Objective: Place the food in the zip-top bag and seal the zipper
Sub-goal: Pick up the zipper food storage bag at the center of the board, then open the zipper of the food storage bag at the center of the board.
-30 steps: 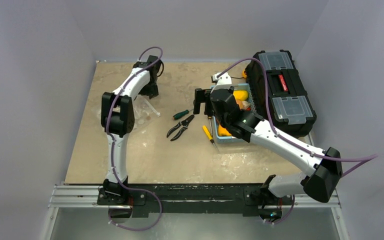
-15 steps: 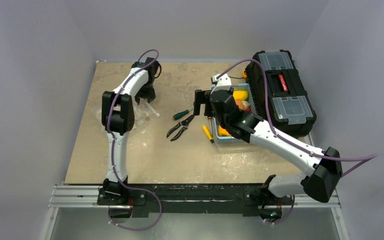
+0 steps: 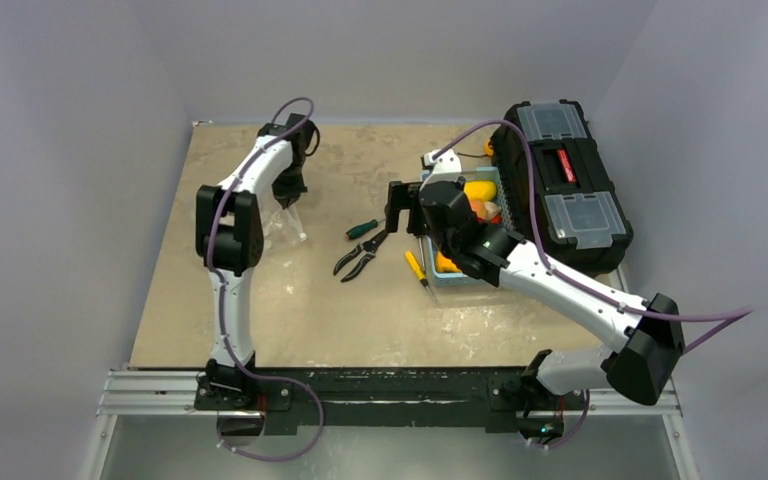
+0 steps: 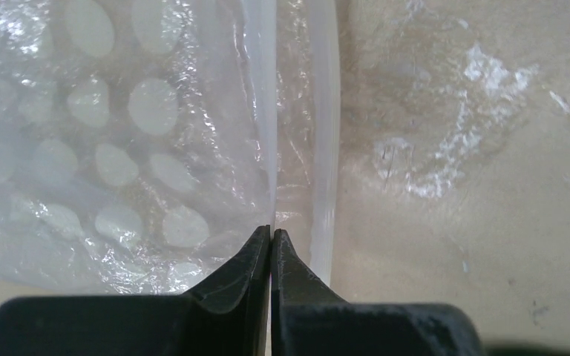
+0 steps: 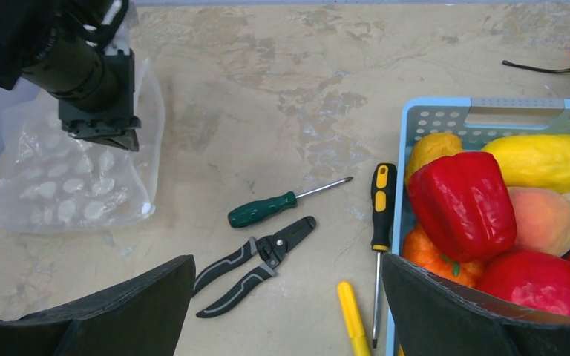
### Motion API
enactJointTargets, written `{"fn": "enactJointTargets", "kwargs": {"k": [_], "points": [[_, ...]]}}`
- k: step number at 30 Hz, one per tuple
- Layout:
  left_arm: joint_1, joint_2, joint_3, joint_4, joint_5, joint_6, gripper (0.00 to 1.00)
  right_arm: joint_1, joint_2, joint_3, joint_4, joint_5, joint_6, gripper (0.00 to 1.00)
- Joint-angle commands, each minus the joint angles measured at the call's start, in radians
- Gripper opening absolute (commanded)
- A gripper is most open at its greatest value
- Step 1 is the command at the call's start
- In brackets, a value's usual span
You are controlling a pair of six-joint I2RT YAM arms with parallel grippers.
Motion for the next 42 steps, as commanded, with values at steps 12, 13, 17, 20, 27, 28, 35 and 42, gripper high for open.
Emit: {"fn": "enactJointTargets", "kwargs": {"k": [12, 13, 17, 20, 27, 28, 35, 42], "points": [[-0.012, -0.708, -0.452, 0.159, 0.369, 0.201, 0.0, 0.001, 0.096, -0.058, 0.255, -0.426, 0.079, 0.99], [-0.012, -0.74, -0.481, 0.163, 0.392, 0.204, 0.0, 0.001, 0.11, -0.063, 0.282, -0.465, 0.1, 0.99], [-0.013, -0.871, -0.661, 0.273, 0.485, 0.217, 0.0, 0.002, 0.174, -0.082, 0.409, -0.609, 0.209, 0.99], [-0.023, -0.897, -0.695, 0.274, 0.558, 0.249, 0.0, 0.003, 0.225, -0.09, 0.489, -0.656, 0.316, 0.99], [-0.039, -0.869, -0.689, 0.293, 0.664, 0.247, 0.0, 0.05, 0.298, -0.022, 0.465, -0.45, 0.462, 0.99], [-0.041, -0.871, -0.69, 0.294, 0.672, 0.248, 0.0, 0.062, 0.308, -0.005, 0.437, -0.4, 0.491, 0.99], [-0.048, -0.878, -0.697, 0.297, 0.656, 0.262, 0.0, 0.093, 0.405, 0.104, 0.355, -0.254, 0.54, 0.94], [-0.056, -0.888, -0.695, 0.291, 0.602, 0.276, 0.0, 0.101, 0.476, 0.139, 0.383, -0.228, 0.522, 0.68]]}}
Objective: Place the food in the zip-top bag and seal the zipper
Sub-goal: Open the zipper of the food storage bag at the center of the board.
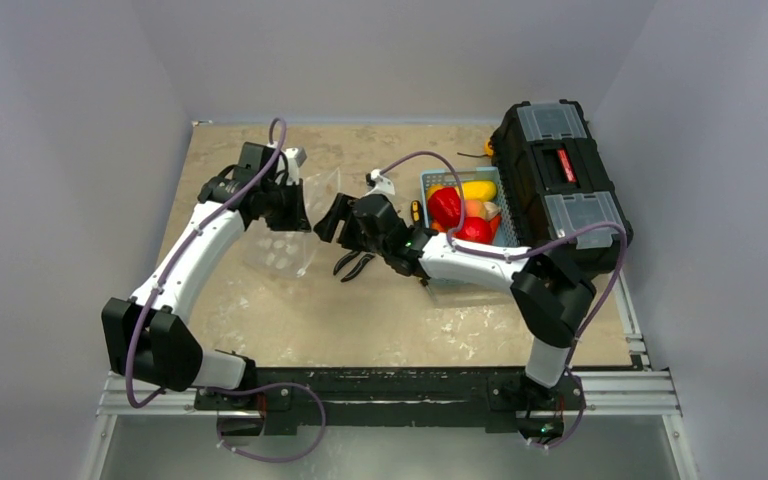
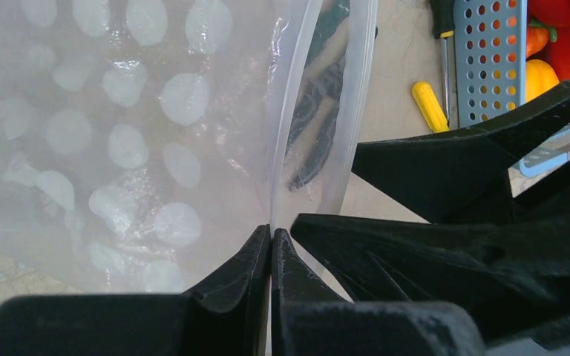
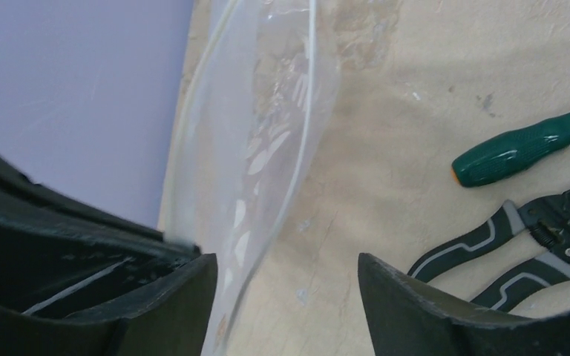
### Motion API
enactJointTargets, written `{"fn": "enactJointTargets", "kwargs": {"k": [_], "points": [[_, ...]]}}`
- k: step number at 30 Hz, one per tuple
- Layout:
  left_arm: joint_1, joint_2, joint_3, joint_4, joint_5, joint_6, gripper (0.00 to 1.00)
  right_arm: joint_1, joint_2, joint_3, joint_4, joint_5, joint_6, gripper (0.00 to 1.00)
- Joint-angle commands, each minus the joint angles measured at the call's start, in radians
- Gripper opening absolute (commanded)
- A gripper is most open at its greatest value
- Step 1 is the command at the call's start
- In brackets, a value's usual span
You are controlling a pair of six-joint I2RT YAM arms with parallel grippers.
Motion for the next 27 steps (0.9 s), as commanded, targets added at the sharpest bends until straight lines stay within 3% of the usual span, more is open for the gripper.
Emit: {"fn": "enactJointTargets", "kwargs": {"k": [1, 4, 9, 11, 20, 27], "points": [[-0.008, -0.019, 0.01, 0.022, -0.033, 0.029, 0.0, 0.011, 0.027, 0.051, 0.024, 0.054, -0.005, 0.64], [-0.013, -0.02, 0.01, 0.019, -0.054, 0.033, 0.0, 0.026, 0.028, 0.056, 0.047, 0.028, -0.06, 0.48], [-0.018, -0.026, 0.016, 0.011, -0.09, 0.038, 0.0, 0.049, 0.004, 0.043, 0.087, -0.024, -0.127, 0.08], [-0.019, -0.031, 0.017, 0.01, -0.114, 0.042, 0.0, 0.057, -0.013, 0.029, 0.103, -0.032, -0.143, 0.0], [-0.035, -0.055, 0.015, 0.004, -0.204, 0.054, 0.34, 0.068, -0.04, -0.004, 0.152, -0.135, -0.125, 0.0], [-0.041, -0.078, 0.014, 0.0, -0.278, 0.068, 0.36, 0.076, -0.065, -0.034, 0.164, -0.153, -0.126, 0.0]]}}
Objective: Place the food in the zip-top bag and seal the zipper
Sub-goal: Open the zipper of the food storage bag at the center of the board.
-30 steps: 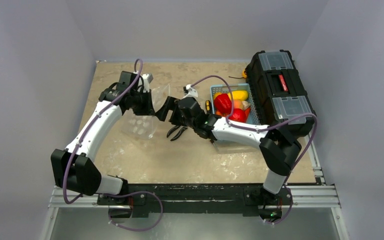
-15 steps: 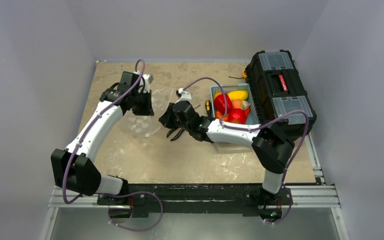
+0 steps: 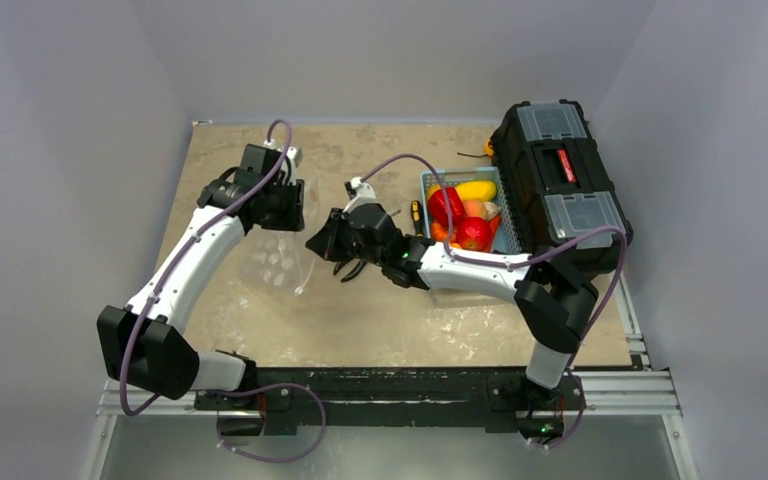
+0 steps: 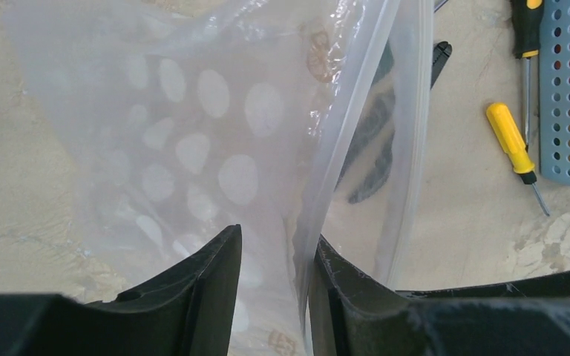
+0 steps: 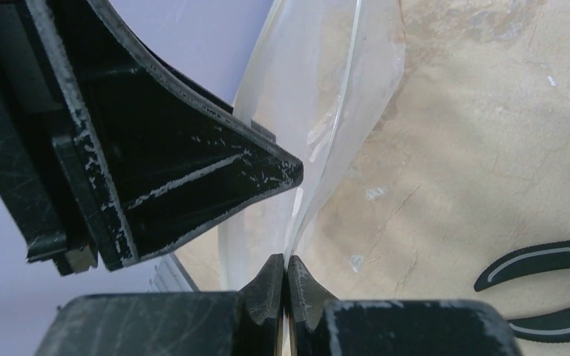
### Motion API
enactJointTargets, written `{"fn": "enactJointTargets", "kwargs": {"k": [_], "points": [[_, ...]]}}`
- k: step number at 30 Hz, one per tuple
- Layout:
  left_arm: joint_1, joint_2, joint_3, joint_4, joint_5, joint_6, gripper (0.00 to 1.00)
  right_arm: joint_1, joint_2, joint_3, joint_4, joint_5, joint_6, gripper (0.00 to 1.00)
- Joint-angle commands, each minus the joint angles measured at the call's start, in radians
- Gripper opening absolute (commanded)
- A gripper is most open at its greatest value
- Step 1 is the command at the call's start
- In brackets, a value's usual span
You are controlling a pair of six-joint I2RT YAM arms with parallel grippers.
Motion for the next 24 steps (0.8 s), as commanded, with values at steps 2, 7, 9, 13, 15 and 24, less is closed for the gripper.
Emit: {"fn": "enactJointTargets", "kwargs": {"k": [2, 7, 9, 13, 15, 24], "points": [[-0.005, -0.054, 0.009, 0.014, -0.077, 0.028, 0.34, 0.012, -0.062, -0.03, 0.06, -0.029, -0.01, 0.0], [-0.006, -0.061, 0.004, 0.012, -0.101, 0.051, 0.0, 0.011, -0.066, -0.041, 0.038, -0.01, -0.04, 0.0], [-0.006, -0.067, 0.006, 0.005, -0.125, 0.06, 0.0, 0.011, -0.061, -0.028, -0.005, 0.023, -0.085, 0.0], [-0.006, -0.096, 0.006, -0.001, -0.196, 0.068, 0.0, 0.009, -0.037, -0.002, -0.096, 0.065, -0.162, 0.0], [-0.006, -0.106, 0.004, 0.002, -0.209, 0.07, 0.0, 0.009, -0.032, -0.012, -0.099, 0.058, -0.168, 0.0], [-0.008, -0.057, 0.067, -0.123, -0.119, 0.083, 0.0, 0.011, -0.022, 0.027, -0.129, -0.023, -0.239, 0.0]]}}
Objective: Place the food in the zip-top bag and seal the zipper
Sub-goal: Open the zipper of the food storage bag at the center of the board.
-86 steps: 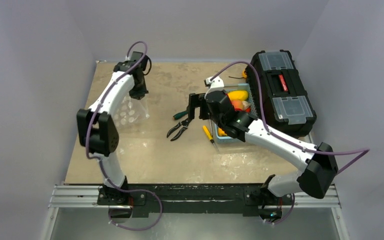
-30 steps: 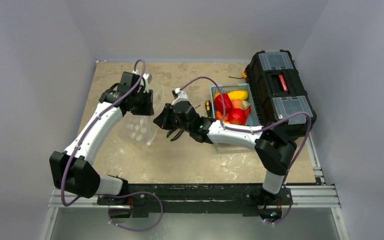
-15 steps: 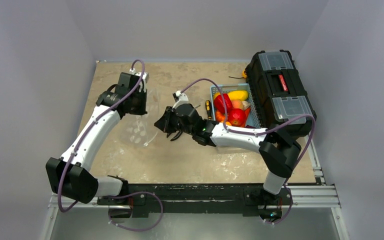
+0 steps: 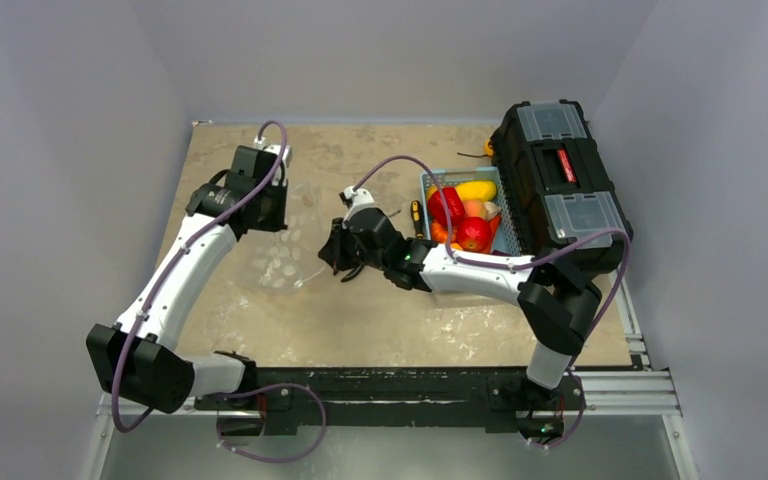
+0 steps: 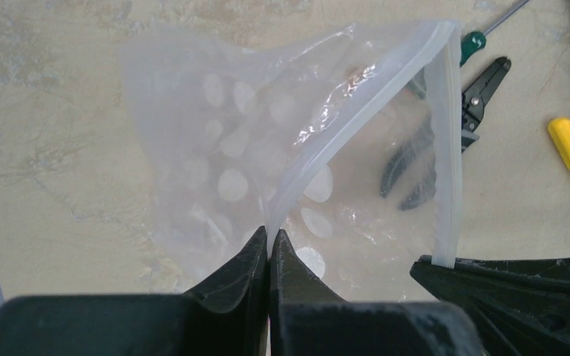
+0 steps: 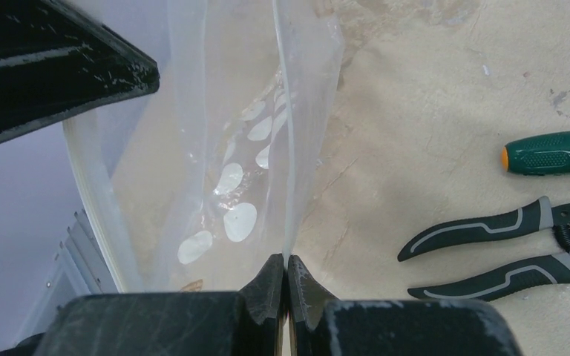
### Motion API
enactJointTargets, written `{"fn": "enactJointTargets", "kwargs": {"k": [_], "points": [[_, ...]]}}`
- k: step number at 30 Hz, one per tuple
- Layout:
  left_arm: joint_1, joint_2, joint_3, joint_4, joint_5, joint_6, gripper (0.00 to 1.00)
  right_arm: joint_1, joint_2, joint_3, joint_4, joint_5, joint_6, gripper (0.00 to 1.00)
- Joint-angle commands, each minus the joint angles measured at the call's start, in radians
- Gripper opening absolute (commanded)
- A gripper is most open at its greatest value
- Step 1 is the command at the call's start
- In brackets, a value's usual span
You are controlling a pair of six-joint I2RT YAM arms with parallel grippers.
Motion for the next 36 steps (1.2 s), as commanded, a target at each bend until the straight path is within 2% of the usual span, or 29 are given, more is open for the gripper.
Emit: {"fn": "enactJointTargets", "kwargs": {"k": [1, 8, 15, 19, 21, 26, 32, 36], "points": [[-0.006, 0.028, 0.068, -0.121, 0.058, 0.021, 0.0, 0.005, -0.002, 0.061, -0.041, -0.05, -0.069, 0.01], [-0.006, -0.057, -0.098, -0.001, 0.015, 0.03, 0.0, 0.005, -0.019, 0.02, -0.025, -0.065, -0.11, 0.22], [-0.007, -0.038, -0.078, -0.04, -0.048, 0.036, 0.0, 0.005, -0.135, -0.002, -0.073, -0.025, -0.174, 0.53], [-0.007, -0.037, -0.075, -0.045, -0.04, 0.03, 0.0, 0.003, -0.244, -0.043, -0.113, 0.107, -0.24, 0.72], [-0.007, -0.039, -0.076, -0.041, -0.038, 0.027, 0.0, 0.003, -0.29, -0.065, -0.13, 0.16, -0.269, 0.75], [-0.007, -0.037, -0.08, -0.037, -0.034, 0.022, 0.0, 0.002, -0.401, -0.12, -0.151, 0.285, -0.299, 0.93], [-0.007, -0.037, -0.077, -0.039, 0.005, 0.018, 0.0, -0.039, -0.487, -0.188, -0.173, 0.445, -0.252, 0.97], [-0.007, -0.048, -0.078, -0.039, 0.038, 0.02, 0.0, -0.161, -0.514, -0.213, -0.26, 0.448, -0.153, 0.96]]}}
